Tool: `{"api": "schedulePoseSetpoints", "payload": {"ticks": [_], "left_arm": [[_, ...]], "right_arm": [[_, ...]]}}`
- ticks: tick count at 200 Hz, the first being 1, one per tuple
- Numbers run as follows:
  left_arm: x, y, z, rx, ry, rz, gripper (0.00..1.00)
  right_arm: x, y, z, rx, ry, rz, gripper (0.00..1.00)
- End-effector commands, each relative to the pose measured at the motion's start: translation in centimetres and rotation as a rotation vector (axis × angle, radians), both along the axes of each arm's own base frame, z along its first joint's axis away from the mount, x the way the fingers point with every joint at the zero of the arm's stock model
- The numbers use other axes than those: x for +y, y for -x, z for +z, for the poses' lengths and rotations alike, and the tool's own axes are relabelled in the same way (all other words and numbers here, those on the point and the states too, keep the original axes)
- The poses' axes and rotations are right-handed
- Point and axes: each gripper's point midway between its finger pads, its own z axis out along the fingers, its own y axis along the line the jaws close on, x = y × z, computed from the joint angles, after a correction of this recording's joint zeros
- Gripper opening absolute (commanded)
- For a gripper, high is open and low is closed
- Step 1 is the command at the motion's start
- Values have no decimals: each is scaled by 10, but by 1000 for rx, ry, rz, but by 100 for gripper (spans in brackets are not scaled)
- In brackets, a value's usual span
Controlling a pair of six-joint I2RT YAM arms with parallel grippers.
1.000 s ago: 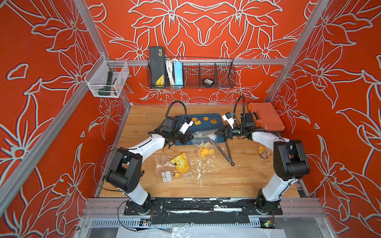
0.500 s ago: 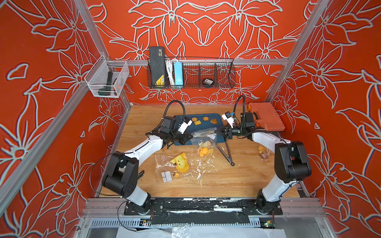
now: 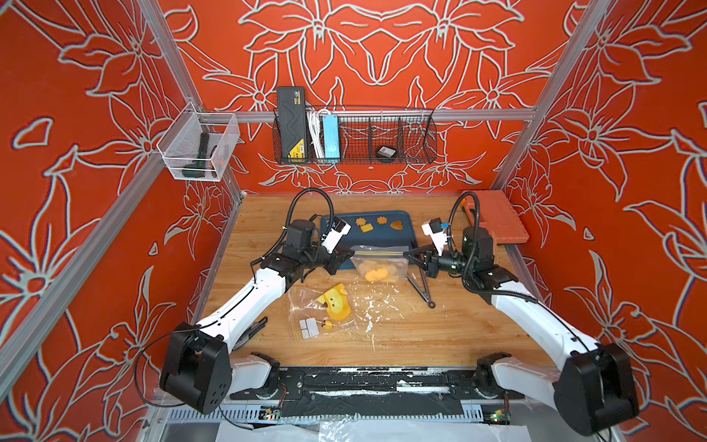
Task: Put the cookies into a resealable bag to prevent moisture
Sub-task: Pick up the ziploc bag from the center of the board.
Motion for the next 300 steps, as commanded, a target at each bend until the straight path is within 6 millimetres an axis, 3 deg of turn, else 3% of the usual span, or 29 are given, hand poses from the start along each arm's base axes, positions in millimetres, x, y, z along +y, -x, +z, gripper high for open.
{"api": "schedulePoseSetpoints", "payload": {"ticks": [1,65,84,98,117,141,181,219,246,259,280,300], "left_arm": [[-4,7,-7,4,1,-63,0],[-24,21,-29,111,55,-194,0],[-31,26,-33,141,70,-234,19],[-34,26,-36,157,66,-244,23],[-34,25,-39,166,61,-244,21],[-32,23,-40,157,46,-229,11],[-28,20,-35,117,28,-193,11],[-27,22,-27,92,37,-198,18],[-27,22,-29,96,30,-194,0],[-26,22,-30,98,26,-193,0],[-27,21,-30,99,28,-192,0],[-27,20,-32,106,30,-189,0]], "right_arm": [[-5,4,-28,60,67,-53,0],[-10,-7,-53,99,113,-129,0],[-8,-7,-52,98,101,-116,0],[-7,-6,-49,95,96,-111,0],[-8,-5,-49,93,100,-111,0],[-10,-5,-51,94,113,-121,0],[-11,-5,-54,99,129,-122,0],[-11,-4,-55,101,135,-120,0],[-12,-3,-55,102,139,-120,0],[-11,-2,-53,103,146,-111,0],[-6,6,-52,118,161,-37,39],[1,9,-53,137,151,21,49]]}}
